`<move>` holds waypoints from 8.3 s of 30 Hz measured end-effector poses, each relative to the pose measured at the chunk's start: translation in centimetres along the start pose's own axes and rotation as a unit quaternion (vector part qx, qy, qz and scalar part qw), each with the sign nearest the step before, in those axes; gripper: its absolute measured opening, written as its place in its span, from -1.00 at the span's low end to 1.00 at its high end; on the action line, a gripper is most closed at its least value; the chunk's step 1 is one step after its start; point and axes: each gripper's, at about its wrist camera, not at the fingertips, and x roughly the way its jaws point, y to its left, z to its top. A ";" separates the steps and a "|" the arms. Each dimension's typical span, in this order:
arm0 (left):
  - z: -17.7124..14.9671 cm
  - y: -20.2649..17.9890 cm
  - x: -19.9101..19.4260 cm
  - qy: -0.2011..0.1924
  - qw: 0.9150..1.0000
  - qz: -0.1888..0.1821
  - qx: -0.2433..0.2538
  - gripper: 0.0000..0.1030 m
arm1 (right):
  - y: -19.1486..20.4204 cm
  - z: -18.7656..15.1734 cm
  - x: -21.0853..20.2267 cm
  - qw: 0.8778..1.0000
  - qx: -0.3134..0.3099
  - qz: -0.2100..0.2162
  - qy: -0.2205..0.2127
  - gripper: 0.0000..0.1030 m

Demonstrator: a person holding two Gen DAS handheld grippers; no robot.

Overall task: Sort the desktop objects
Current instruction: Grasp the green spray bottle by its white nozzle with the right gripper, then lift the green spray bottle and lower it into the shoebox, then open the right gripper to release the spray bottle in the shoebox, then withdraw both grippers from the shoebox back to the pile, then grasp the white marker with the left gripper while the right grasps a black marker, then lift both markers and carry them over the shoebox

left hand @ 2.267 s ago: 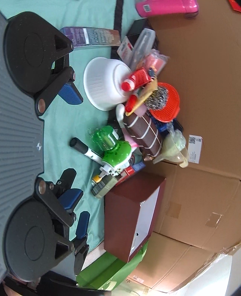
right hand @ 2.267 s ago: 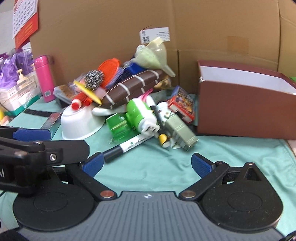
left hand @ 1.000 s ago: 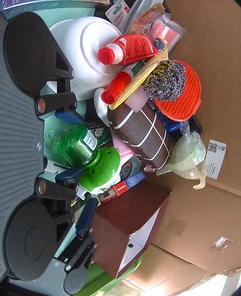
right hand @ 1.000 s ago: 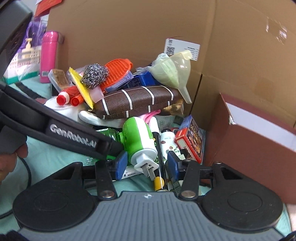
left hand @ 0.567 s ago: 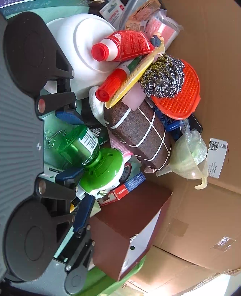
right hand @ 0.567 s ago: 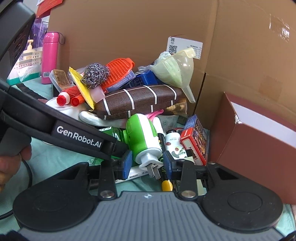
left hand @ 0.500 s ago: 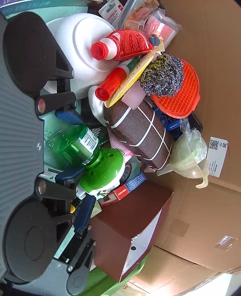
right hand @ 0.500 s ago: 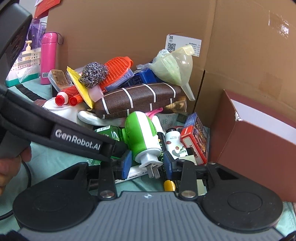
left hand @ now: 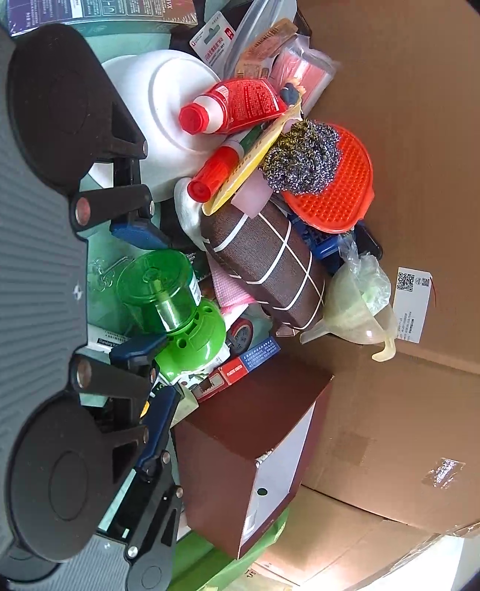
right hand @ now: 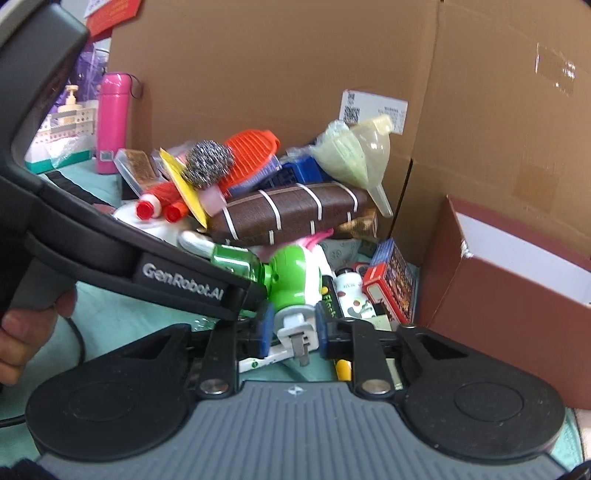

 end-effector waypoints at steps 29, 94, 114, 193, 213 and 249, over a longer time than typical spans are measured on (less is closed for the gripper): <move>4.1 -3.6 -4.5 -0.076 0.995 -0.056 0.032 0.02 | -2.0 2.0 -2.9 0.997 -0.028 -0.053 -0.052 -0.31; 11.3 -14.3 8.0 -0.025 0.988 -0.122 0.087 0.93 | -20.3 3.2 1.5 0.984 0.079 -0.153 0.047 0.83; 6.7 -13.7 0.1 -0.030 0.993 -0.086 0.069 0.94 | -14.8 2.0 -5.2 0.983 0.108 -0.147 0.007 0.84; -0.8 -4.4 2.7 0.072 0.994 -0.066 -0.049 -0.25 | -2.2 -3.7 -2.2 0.988 0.120 -0.011 0.101 -0.59; -0.7 -4.6 2.9 0.069 0.996 -0.051 -0.039 -0.57 | -0.9 -3.4 -1.2 0.990 0.107 -0.001 0.097 -0.59; 11.9 -17.4 5.3 -0.010 0.987 -0.152 0.045 -0.59 | -13.8 2.7 -5.5 0.984 0.140 -0.109 -0.019 -0.62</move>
